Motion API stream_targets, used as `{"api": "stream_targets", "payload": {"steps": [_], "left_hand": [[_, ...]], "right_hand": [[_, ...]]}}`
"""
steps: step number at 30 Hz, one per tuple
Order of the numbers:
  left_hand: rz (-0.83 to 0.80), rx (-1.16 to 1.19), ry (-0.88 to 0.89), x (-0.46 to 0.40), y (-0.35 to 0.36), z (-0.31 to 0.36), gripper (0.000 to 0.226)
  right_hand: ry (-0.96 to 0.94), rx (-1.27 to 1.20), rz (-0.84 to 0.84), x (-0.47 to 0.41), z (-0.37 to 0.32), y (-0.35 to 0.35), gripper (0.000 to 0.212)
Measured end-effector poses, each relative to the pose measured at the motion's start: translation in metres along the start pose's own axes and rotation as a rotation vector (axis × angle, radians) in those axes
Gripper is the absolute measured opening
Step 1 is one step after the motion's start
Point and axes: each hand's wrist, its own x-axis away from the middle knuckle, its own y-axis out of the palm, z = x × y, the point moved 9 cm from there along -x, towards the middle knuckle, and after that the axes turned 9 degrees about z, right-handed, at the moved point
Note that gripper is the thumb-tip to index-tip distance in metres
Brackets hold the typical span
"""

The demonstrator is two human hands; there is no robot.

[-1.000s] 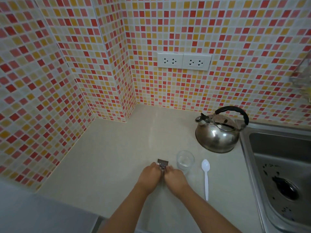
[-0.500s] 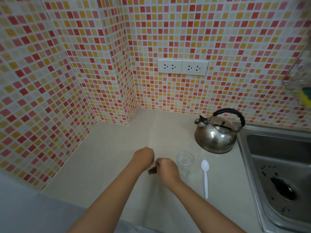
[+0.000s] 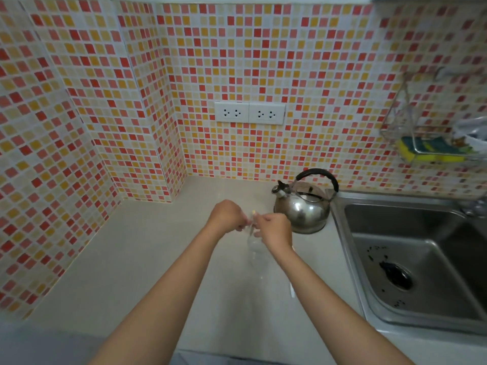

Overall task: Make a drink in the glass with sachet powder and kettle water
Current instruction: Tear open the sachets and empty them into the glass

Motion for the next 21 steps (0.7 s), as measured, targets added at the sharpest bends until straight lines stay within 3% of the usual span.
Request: {"api": "stream_targets", "payload": {"steps": [5, 10, 16, 21], "left_hand": [[-0.047, 0.158, 0.019, 0.014, 0.035, 0.024, 0.001], [-0.132, 0.226, 0.007, 0.017, 0.058, 0.031, 0.024], [-0.225, 0.427, -0.008, 0.014, 0.068, 0.029, 0.020], [-0.220, 0.388, 0.036, 0.008, 0.069, 0.028, 0.017]], "right_hand": [[0.189, -0.264, -0.056, -0.005, 0.020, -0.020, 0.030], [0.310, -0.423, -0.099, -0.002, 0.036, -0.036, 0.022], [0.309, -0.525, -0.169, -0.003, 0.040, -0.045, 0.019], [0.282, -0.512, -0.195, -0.002, 0.037, -0.042, 0.025]]}}
